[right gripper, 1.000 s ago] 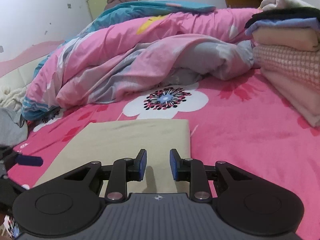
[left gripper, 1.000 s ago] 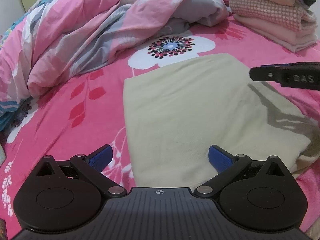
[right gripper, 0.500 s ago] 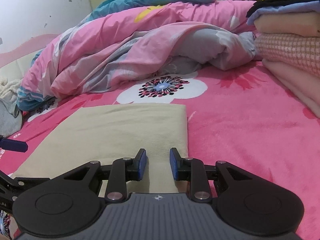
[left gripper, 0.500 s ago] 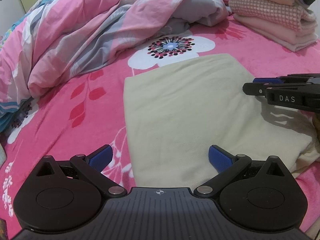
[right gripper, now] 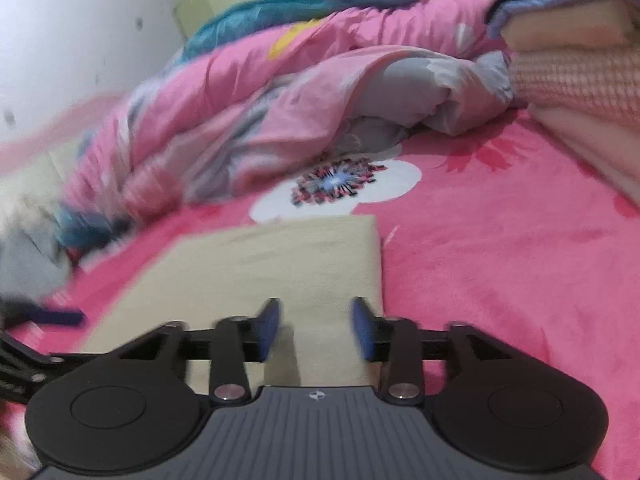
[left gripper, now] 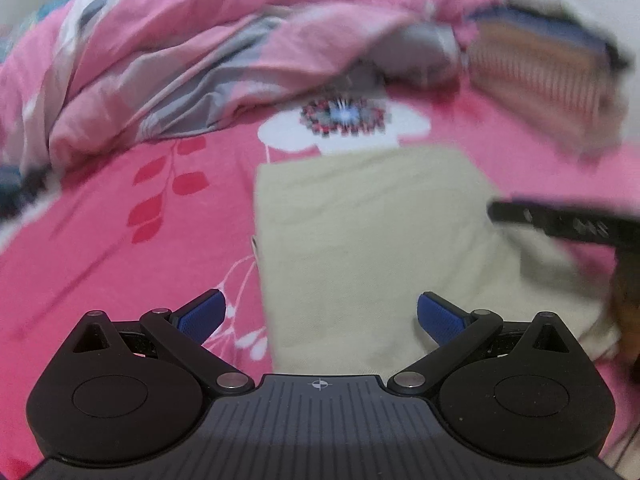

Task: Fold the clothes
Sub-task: 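Lift the folded trousers with both tools and carry them toward the clothes stack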

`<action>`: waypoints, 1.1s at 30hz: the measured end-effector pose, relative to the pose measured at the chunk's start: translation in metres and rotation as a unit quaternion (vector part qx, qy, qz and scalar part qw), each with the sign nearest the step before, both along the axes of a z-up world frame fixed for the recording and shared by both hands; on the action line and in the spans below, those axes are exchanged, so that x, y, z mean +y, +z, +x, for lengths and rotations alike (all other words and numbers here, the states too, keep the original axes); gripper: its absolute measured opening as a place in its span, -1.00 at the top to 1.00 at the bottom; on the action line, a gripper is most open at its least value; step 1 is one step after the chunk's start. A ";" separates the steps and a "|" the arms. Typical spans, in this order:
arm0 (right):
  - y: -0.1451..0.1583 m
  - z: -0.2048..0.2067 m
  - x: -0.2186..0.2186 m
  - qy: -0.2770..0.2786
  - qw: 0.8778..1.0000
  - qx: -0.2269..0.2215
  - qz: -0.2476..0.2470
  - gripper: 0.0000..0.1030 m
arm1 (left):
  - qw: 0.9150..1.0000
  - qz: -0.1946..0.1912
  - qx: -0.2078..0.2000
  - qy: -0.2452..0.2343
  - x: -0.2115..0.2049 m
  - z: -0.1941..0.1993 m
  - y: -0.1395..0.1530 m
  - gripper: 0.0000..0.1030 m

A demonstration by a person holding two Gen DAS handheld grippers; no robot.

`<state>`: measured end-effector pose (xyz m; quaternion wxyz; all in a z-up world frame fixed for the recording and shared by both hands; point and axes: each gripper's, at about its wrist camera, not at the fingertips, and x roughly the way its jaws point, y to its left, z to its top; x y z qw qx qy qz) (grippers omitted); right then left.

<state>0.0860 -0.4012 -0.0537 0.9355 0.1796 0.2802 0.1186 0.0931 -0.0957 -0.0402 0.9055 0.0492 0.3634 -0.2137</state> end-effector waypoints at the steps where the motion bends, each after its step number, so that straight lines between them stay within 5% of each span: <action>1: 0.002 -0.003 -0.007 -0.001 1.000 0.001 0.018 -0.40 | 0.999 -0.031 0.006 0.009 0.012 0.003 0.000 -1.00; 5: 0.003 -0.012 -0.032 0.008 0.996 0.032 0.088 -0.53 | 0.989 -0.124 0.063 0.042 0.052 0.022 -0.013 -1.00; 10: -0.009 -0.015 -0.040 0.056 0.989 0.097 0.100 -0.65 | 0.970 -0.199 0.135 0.024 0.082 0.034 -0.040 -1.00; 14: -0.010 -0.002 -0.034 0.103 0.981 0.120 0.113 -0.83 | 0.962 -0.235 0.142 -0.007 0.084 0.040 -0.049 -1.00; 20: -0.019 0.038 -0.036 0.146 0.966 0.137 0.165 -0.84 | 0.944 -0.281 0.166 -0.044 0.072 0.066 -0.058 -1.00; 33: -0.033 0.068 -0.030 0.126 0.969 0.109 0.183 0.38 | 0.933 -0.305 0.174 -0.082 0.035 0.084 -0.050 -0.97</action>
